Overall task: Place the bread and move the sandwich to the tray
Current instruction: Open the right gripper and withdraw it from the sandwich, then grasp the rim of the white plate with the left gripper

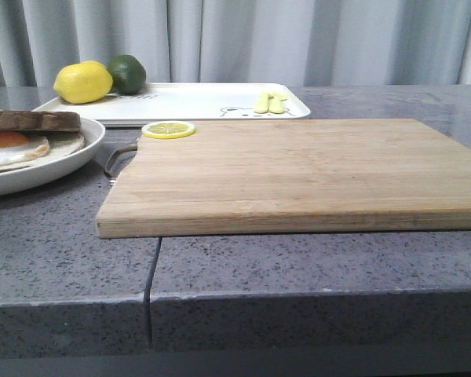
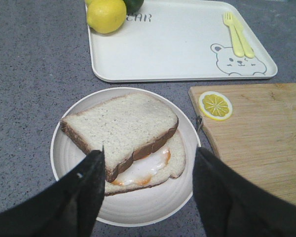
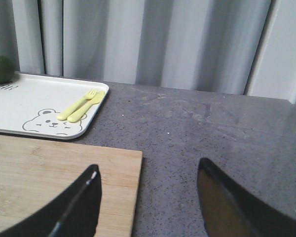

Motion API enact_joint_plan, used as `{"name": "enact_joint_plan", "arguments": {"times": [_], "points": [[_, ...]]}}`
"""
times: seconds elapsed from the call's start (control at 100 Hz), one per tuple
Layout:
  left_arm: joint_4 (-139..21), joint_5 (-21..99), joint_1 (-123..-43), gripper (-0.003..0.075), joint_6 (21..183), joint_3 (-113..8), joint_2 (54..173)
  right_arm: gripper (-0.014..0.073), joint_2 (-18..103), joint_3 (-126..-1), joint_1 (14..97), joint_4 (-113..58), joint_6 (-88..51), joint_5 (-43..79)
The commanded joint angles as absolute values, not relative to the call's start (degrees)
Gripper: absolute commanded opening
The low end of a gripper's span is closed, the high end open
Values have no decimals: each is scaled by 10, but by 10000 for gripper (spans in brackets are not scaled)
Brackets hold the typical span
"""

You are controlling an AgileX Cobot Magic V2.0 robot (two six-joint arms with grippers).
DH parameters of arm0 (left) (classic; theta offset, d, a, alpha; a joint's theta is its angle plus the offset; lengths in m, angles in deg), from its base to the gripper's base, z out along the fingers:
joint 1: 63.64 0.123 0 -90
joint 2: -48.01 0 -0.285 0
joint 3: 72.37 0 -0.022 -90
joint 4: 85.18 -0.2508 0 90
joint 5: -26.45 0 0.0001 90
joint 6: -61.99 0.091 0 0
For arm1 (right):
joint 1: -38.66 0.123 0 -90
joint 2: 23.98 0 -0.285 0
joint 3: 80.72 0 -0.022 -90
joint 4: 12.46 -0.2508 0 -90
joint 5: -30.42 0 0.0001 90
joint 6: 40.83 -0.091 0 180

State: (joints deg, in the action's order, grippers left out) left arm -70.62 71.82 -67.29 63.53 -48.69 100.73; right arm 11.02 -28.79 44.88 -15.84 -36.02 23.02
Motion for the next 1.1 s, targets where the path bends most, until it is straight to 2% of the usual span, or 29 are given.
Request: {"name": "enact_joint_plan", "arguments": {"times": [0.0, 0.2, 0.54, 1.09], "points": [[-704, 673, -671, 366, 607, -507, 1019, 437, 111, -303, 446, -153, -362, 272], [-762, 675, -661, 366, 533, -507, 1072, 437, 111, -303, 446, -153, -362, 272], [-762, 677, -581, 366, 524, -507, 1140, 437, 111, -303, 446, -153, -362, 272], [-758, 675, -579, 366, 524, -503, 1251, 437, 111, -303, 446, -153, -362, 272]]}}
